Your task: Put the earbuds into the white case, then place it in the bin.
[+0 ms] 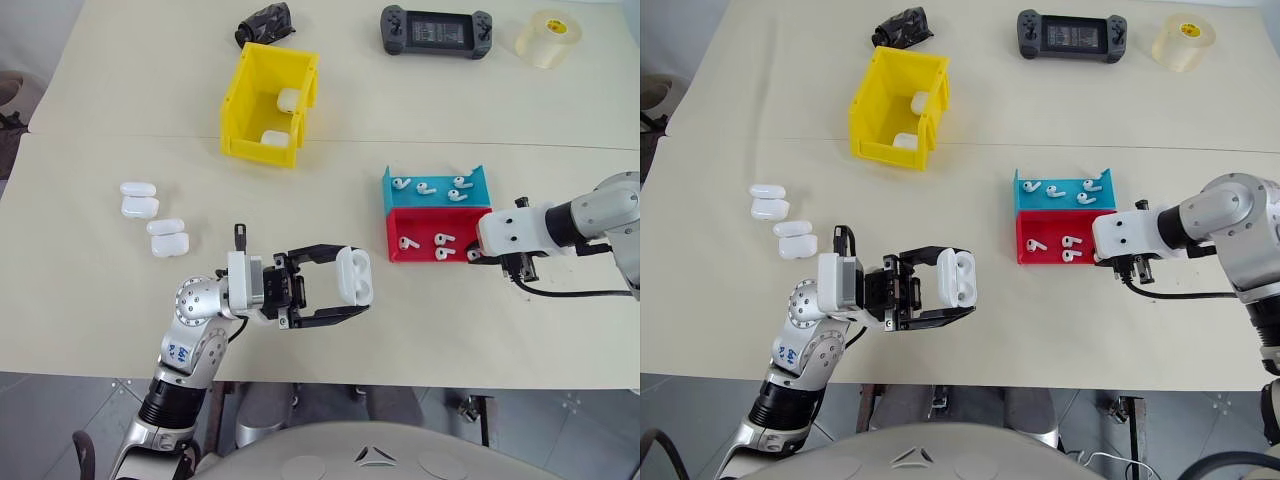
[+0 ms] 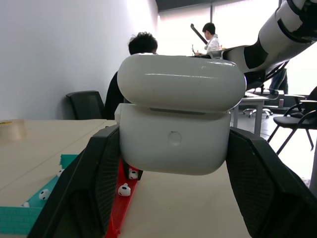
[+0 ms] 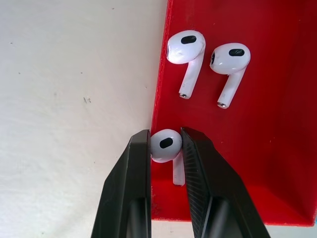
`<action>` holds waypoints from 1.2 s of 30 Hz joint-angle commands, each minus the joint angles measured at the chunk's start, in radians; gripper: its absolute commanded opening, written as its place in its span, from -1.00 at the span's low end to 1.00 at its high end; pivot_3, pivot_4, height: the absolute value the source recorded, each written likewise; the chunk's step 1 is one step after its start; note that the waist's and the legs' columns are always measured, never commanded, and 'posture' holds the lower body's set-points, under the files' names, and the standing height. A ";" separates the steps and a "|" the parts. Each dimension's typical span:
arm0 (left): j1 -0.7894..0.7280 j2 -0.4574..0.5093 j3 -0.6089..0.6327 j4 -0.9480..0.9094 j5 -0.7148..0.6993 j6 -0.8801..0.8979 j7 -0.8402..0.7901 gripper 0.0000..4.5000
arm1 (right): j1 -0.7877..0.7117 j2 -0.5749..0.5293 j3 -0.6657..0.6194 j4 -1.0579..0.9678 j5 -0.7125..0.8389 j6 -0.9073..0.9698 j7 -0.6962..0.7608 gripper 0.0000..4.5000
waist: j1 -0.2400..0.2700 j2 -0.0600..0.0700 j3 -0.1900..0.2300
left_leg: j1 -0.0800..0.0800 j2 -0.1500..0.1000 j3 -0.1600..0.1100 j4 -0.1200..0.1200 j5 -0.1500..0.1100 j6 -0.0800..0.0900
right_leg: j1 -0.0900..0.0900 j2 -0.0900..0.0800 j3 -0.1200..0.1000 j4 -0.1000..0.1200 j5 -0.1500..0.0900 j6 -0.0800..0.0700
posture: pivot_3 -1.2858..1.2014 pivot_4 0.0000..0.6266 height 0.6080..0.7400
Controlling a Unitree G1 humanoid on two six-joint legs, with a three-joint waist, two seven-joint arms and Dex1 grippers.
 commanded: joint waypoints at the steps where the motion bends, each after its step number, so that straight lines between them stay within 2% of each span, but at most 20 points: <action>1: -0.014 0.005 0.005 -0.036 -0.020 -0.008 -0.011 0.24 | 0.021 -0.018 -0.099 -0.096 0.088 0.060 -0.005 -0.78 | 0.001 0.000 0.000 | 0.000 0.000 0.000 0.000 0.000 0.000 | 0.000 0.000 0.000 0.000 0.000 0.000 | 0.03 -0.52 1.00; 4: -0.012 0.010 0.013 -0.032 -0.029 -0.009 -0.026 0.24 | 0.062 -0.025 -0.152 -0.171 0.157 0.114 -0.002 -0.78 | 0.002 0.000 0.000 | 0.000 0.000 0.000 0.000 0.000 0.000 | 0.000 0.000 0.000 0.000 0.000 0.000 | 0.03 -0.52 1.00; 6: -0.028 0.015 0.018 -0.013 -0.048 0.018 -0.039 0.24 | 0.143 0.035 -0.284 -0.278 0.295 0.167 -0.066 -0.78 | 0.007 0.000 0.000 | 0.000 0.000 0.000 0.000 0.000 0.000 | 0.000 0.000 0.000 0.000 0.000 0.000 | 0.03 -0.52 1.00; 9: -0.052 0.004 0.032 0.024 -0.059 0.018 -0.051 0.24 | 0.262 0.200 -0.424 -0.465 0.549 0.269 -0.198 -0.78 | 0.007 -0.001 0.001 | 0.000 0.001 -0.003 0.000 0.000 -0.001 | 0.001 0.000 -0.002 -0.001 0.000 0.000 | 0.03 -0.52 1.00; 11: -0.063 -0.005 0.041 0.042 -0.062 0.008 -0.058 0.24 | 0.298 0.272 -0.458 -0.542 0.633 0.330 -0.279 -0.78 | 0.006 -0.001 0.001 | 0.000 0.001 -0.003 0.000 0.000 -0.001 | 0.001 0.000 -0.002 0.000 0.000 0.000 | 0.03 -0.52 1.00; 14: -0.079 -0.017 0.061 0.062 -0.088 0.011 -0.072 0.24 | 0.319 0.402 -0.466 -0.647 0.752 0.411 -0.463 -0.78 | 0.003 -0.001 0.001 | 0.000 0.000 -0.002 0.000 0.000 -0.001 | 0.001 0.000 -0.002 0.000 0.000 0.000 | 0.03 -0.52 1.00; 17: -0.104 -0.012 0.063 0.065 -0.108 0.054 -0.079 0.24 | 0.324 0.597 -0.441 -0.750 0.851 0.398 -0.670 -0.78 | 0.003 -0.002 0.001 | 0.000 0.001 -0.003 0.000 0.000 -0.002 | 0.001 0.001 -0.002 0.001 0.000 0.000 | 0.03 -0.52 1.00; 22: -0.146 -0.001 0.068 0.073 -0.138 0.109 -0.108 0.24 | 0.340 0.748 -0.385 -0.819 0.889 0.356 -0.785 -0.78 | 0.003 -0.001 0.001 | 0.000 0.000 -0.002 -0.001 0.001 -0.003 | -0.001 0.001 -0.001 0.002 0.000 0.000 | 0.03 -0.52 1.00; 29: -0.177 -0.023 0.082 0.065 -0.182 0.194 -0.084 0.24 | 0.411 0.792 -0.276 -0.866 0.856 0.324 -0.815 -0.78 | -0.003 -0.001 0.001 | 0.000 0.000 -0.002 -0.001 0.000 -0.001 | -0.001 0.001 -0.001 0.002 0.000 0.000 | 0.03 -0.52 1.00; 36: -0.141 -0.027 0.086 0.003 -0.190 0.238 -0.035 0.24 | 0.503 0.796 -0.210 -0.891 0.802 0.254 -0.808 -0.78 | -0.011 -0.001 0.001 | 0.000 0.000 -0.002 -0.001 0.000 -0.001 | -0.001 0.001 0.000 0.002 0.000 -0.001 | 0.03 -0.52 1.00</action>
